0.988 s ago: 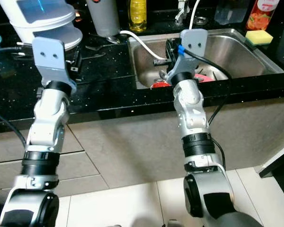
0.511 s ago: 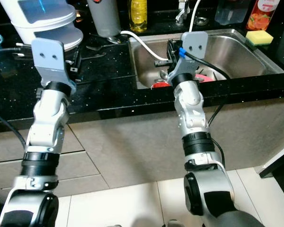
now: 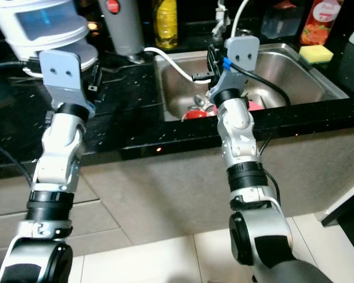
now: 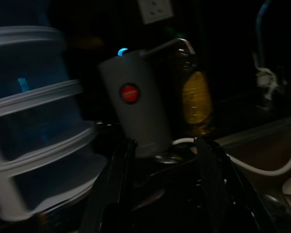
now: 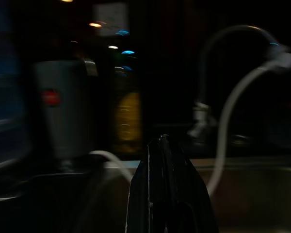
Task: Kitchen organization
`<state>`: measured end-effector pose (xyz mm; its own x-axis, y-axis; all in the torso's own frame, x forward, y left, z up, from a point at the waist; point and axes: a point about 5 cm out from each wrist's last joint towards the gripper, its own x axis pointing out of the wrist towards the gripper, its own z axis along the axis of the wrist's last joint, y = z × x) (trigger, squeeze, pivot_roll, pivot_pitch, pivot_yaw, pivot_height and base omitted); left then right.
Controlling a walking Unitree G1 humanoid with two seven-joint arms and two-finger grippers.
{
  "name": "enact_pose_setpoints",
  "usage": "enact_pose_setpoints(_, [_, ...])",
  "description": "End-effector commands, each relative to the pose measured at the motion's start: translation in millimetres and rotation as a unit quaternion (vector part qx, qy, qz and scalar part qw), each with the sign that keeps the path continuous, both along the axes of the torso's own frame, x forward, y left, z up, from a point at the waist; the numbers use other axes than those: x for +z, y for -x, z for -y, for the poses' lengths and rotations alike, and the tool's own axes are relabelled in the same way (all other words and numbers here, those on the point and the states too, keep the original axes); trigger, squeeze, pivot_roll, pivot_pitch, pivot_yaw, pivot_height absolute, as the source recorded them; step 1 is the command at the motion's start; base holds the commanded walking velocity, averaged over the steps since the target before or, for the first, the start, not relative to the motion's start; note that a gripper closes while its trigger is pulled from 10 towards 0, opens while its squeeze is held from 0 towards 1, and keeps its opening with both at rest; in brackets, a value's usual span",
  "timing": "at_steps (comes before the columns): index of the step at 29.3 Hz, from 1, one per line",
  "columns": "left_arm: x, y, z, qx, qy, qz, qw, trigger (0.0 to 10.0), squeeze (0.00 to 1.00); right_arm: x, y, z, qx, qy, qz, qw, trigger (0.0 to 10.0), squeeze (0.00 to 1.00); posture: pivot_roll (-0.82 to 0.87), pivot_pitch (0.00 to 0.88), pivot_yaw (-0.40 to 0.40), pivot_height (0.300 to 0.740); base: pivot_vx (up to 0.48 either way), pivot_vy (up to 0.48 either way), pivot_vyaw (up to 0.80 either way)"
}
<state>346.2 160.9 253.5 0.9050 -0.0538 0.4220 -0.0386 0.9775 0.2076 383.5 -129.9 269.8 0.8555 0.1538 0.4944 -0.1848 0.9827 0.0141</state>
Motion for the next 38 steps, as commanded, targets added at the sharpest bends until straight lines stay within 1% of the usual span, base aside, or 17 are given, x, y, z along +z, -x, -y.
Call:
enact_pose_setpoints(1, [-6,-0.6,-7.9,0.01,-0.001,-0.01,1.0,10.0,0.0,0,-0.5,-5.3,0.008,0.005,0.001,1.0,10.0,0.0,0.02,0.036,0.045,0.74,0.48,0.0,0.0])
enact_pose_setpoints(12, [-7,0.1,-7.4,0.009,-0.002,-0.011,1.0,10.0,0.0,-1,-1.8,-2.4,0.005,0.006,0.001,1.0,10.0,0.0,0.02,0.039,0.044,0.74,0.458,0.0,0.0])
enact_pose_setpoints(22, [-7,1.6,-5.8,0.005,0.005,-0.01,1.0,10.0,0.0,-3,-2.0,-2.8,0.004,0.006,-0.001,1.0,10.0,0.0,0.02,0.05,0.049,0.74,0.0,0.0,0.0])
enact_pose_setpoints(26, [-6,2.9,-3.6,0.002,-0.003,-0.009,1.0,10.0,0.0,-4,-1.8,-3.1,0.005,0.006,-0.002,1.0,10.0,0.0,0.02,0.053,0.049,0.74,0.0,0.0,0.0])
enact_pose_setpoints(27, [-6,4.1,-2.1,0.0,-0.025,-0.014,1.0,10.0,0.0,-4,-1.5,-3.0,0.005,0.007,-0.001,1.0,10.0,0.0,0.02,0.056,0.053,0.74,0.0,0.0,0.0])
enact_pose_setpoints(28, [-6,4.1,-2.1,0.0,-0.025,-0.014,1.0,10.0,0.0,-4,-1.5,-3.0,0.005,0.007,-0.001,1.0,10.0,0.0,0.02,0.056,0.053,0.74,0.0,0.0,0.0])
enact_pose_setpoints(29, [-6,5.1,-1.1,-0.004,-0.045,-0.027,0.999,10.0,0.0,-4,-1.4,-2.9,0.005,0.007,-0.001,1.0,10.0,0.0,0.02,0.057,0.056,0.74,0.0,0.0,0.0])
enact_pose_setpoints(30, [-6,5.1,-1.1,-0.004,-0.045,-0.027,0.999,10.0,0.0,-4,-1.4,-2.9,0.005,0.007,-0.001,1.0,10.0,0.0,0.02,0.057,0.056,0.74,0.0,0.0,0.0])
enact_pose_setpoints(31, [-6,6.0,-0.7,-0.008,-0.059,-0.043,0.997,10.0,0.0,-4,-1.3,-2.8,0.005,0.008,0.0,1.0,10.0,0.0,0.02,0.057,0.056,0.74,0.0,0.0,0.0])
enact_pose_setpoints(32, [-5,9.3,-2.7,-0.022,-0.067,-0.079,0.994,10.0,0.0,-4,-0.9,-1.6,0.004,0.01,0.001,1.0,10.0,0.0,0.02,0.059,0.059,0.74,0.0,0.0,0.0])
enact_pose_setpoints(33, [-5,9.3,-2.7,-0.022,-0.067,-0.079,0.994,10.0,0.0,-4,-0.9,-1.6,0.004,0.01,0.001,1.0,10.0,0.0,0.02,0.059,0.059,0.74,0.0,0.0,0.0])
enact_pose_setpoints(34, [-1,18.0,-6.5,-0.053,-0.099,-0.107,0.988,10.0,0.0,-3,-0.3,0.3,0.003,0.012,0.002,1.0,10.0,0.0,0.03,0.06,0.061,0.74,0.0,0.0,0.0])
enact_pose_setpoints(35, [-1,18.0,-6.5,-0.053,-0.099,-0.107,0.988,10.0,0.0,-3,-0.3,0.3,0.003,0.012,0.002,1.0,10.0,0.0,0.03,0.06,0.061,0.74,0.0,0.0,0.0])
enact_pose_setpoints(36, [4,28.1,-10.1,-0.091,-0.14,-0.125,0.978,10.0,0.0,-3,0.2,2.1,0.002,0.014,0.003,1.0,10.0,0.0,0.03,0.06,0.061,0.74,0.0,0.0,0.0])
enact_pose_setpoints(37, [12,39.1,-19.5,-0.118,-0.187,-0.133,0.966,10.0,0.0,-3,0.8,3.6,0.002,0.016,0.004,1.0,10.0,0.0,0.05,0.058,0.056,0.74,0.0,0.0,0.0])
enact_pose_setpoints(38, [22,47.1,-34.6,-0.121,-0.235,-0.138,0.954,10.0,0.0,-2,1.0,5.4,0.002,0.018,0.005,1.0,10.0,0.0,0.05,0.058,0.056,0.74,0.0,0.0,0.0])
